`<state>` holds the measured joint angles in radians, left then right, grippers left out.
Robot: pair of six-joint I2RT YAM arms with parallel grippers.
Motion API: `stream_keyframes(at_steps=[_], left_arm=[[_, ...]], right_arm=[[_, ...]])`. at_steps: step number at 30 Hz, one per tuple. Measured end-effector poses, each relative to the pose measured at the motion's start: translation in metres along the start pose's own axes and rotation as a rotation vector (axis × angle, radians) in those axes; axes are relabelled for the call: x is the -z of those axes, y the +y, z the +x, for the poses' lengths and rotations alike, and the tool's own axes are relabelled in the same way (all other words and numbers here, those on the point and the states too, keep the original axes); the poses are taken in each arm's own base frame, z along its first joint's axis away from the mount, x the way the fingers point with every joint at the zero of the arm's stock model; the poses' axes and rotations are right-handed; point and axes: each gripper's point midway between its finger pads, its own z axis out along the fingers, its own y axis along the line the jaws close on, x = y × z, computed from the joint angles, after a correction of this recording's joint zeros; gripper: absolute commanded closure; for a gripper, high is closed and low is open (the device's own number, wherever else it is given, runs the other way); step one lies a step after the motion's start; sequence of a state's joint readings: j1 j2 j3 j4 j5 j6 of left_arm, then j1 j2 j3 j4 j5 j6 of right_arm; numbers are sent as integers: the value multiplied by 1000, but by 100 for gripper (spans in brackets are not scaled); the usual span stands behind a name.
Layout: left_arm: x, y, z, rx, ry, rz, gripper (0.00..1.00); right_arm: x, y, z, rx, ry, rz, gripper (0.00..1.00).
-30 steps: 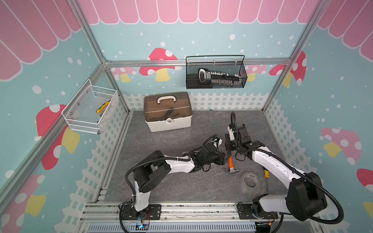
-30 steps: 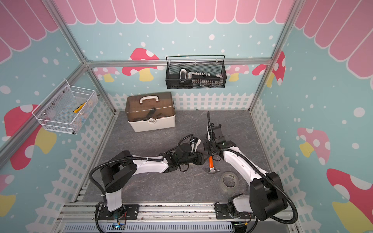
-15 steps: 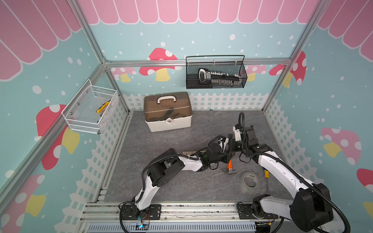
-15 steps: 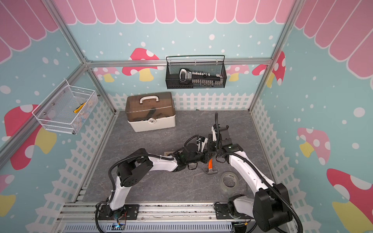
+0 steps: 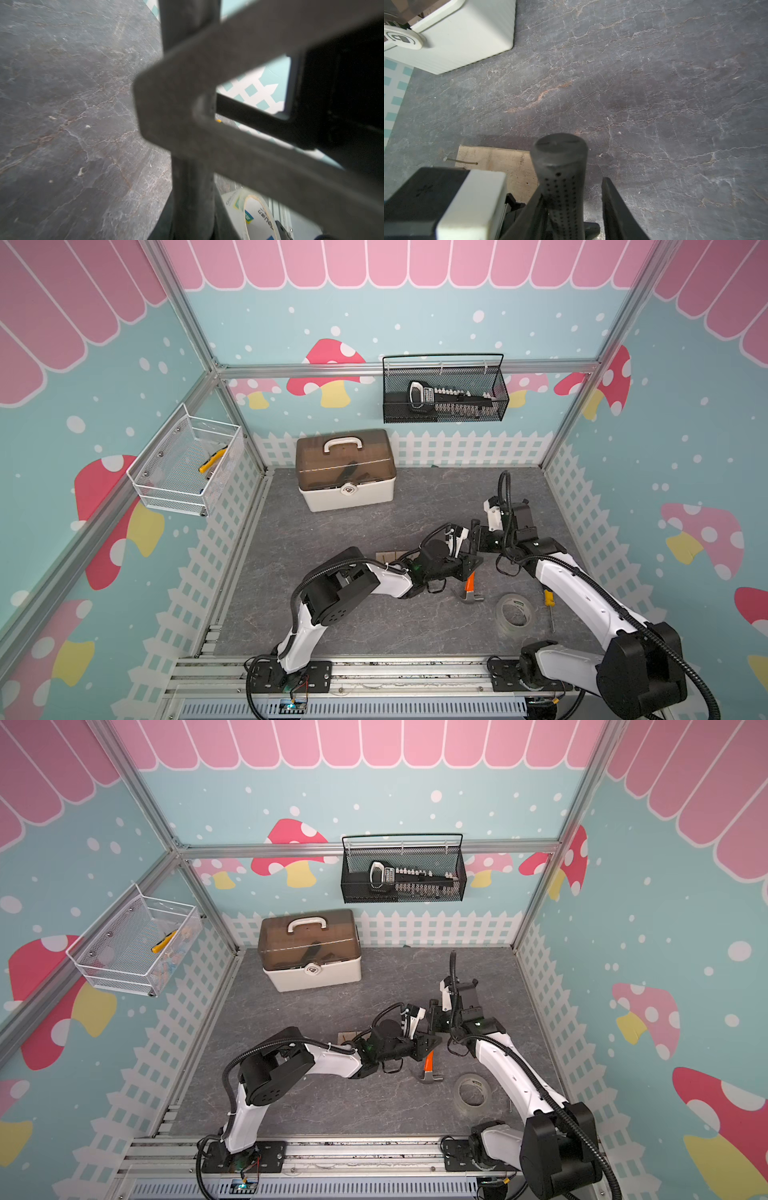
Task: Use a claw hammer to pull out a nail
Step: Pick up the hammer at the center of the board.
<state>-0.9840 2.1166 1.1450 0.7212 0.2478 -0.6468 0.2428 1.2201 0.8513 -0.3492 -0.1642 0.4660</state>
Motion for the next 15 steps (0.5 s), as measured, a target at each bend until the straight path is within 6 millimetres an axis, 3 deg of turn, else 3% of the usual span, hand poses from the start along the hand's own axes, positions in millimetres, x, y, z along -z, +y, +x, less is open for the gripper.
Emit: stream_keyframes(at_steps=[4, 10, 15], left_arm=[[3, -6, 1, -17, 23, 16, 100], [7, -16, -3, -35, 38, 38, 100], [8, -19, -3, -35, 45, 46, 100]], right_arm=[[-3, 1, 0, -3, 3, -10, 56], [-8, 2, -3, -7, 0, -26, 63], [-11, 9, -4, -26, -1, -63, 80]])
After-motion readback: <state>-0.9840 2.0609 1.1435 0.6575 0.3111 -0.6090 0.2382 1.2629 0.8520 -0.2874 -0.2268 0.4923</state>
